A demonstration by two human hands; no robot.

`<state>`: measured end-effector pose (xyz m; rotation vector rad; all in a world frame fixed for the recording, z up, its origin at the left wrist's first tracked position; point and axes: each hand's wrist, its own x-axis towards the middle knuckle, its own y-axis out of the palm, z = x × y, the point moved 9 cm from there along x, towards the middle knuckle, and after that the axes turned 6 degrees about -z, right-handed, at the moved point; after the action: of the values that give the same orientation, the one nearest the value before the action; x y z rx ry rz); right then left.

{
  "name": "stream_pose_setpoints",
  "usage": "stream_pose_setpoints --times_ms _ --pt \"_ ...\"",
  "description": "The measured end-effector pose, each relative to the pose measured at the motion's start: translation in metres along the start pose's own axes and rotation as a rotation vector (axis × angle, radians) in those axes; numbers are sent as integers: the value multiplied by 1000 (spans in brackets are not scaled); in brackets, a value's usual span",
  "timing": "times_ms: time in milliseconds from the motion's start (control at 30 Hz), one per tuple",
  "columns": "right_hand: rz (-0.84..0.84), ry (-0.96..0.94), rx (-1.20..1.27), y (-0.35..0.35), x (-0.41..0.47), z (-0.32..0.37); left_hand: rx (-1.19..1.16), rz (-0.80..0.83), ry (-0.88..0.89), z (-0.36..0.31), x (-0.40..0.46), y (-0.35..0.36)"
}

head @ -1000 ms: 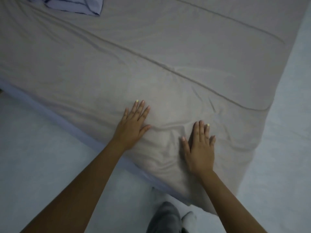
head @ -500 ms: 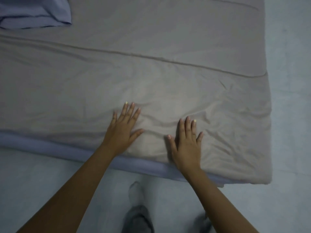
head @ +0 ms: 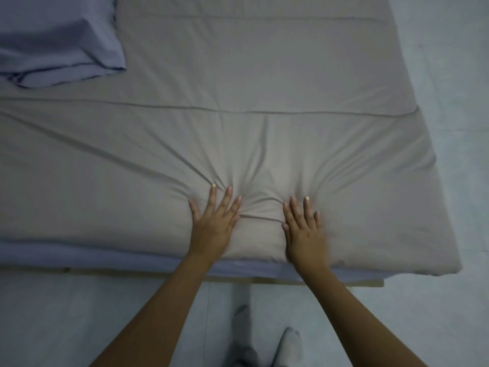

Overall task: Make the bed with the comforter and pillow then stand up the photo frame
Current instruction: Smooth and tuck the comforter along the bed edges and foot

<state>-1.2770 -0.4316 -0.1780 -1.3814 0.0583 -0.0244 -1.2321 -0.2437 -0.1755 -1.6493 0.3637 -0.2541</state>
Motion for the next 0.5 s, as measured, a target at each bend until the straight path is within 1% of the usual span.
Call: stream_pose_setpoints --times_ms 67,167,267,333,400,500 --pt "-2 -5 -28 -2 0 1 17 29 -6 3 -1 0" --pt "2 -31 -61 -12 8 2 -12 59 61 14 -3 -6" --pt "10 35 -59 -24 10 15 -51 58 106 54 -10 -15" --pt "-19 84 -37 -33 17 44 -47 48 97 96 -13 -23" --pt "-44 100 12 -36 24 92 -32 50 87 142 -19 -30" --pt "9 127 94 -19 40 178 5 44 85 213 -27 -46"
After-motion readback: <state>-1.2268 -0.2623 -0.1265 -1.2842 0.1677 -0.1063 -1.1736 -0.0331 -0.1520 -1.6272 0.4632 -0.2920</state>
